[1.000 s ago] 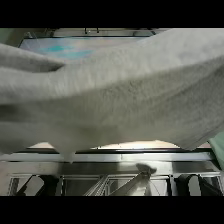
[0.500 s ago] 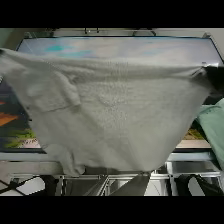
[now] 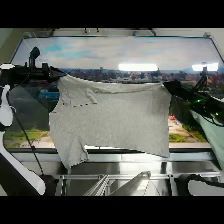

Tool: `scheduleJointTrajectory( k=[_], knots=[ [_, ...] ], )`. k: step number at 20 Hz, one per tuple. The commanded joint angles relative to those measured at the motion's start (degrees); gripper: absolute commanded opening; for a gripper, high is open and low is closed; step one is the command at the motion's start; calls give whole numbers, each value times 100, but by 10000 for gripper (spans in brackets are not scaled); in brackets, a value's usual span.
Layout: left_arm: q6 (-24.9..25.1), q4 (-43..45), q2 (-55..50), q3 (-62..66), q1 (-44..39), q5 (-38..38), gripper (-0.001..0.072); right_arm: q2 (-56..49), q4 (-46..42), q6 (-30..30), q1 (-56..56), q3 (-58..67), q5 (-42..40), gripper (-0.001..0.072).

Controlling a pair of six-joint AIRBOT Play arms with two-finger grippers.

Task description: Fold the shirts.

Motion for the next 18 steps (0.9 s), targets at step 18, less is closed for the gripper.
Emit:
scheduleJointTrajectory(
  k=[18],
  knots=[
    [96, 1545, 1056, -3195, 599, -1113, 17, -496, -4780, 2887, -841, 774, 2472, 13]
  ],
)
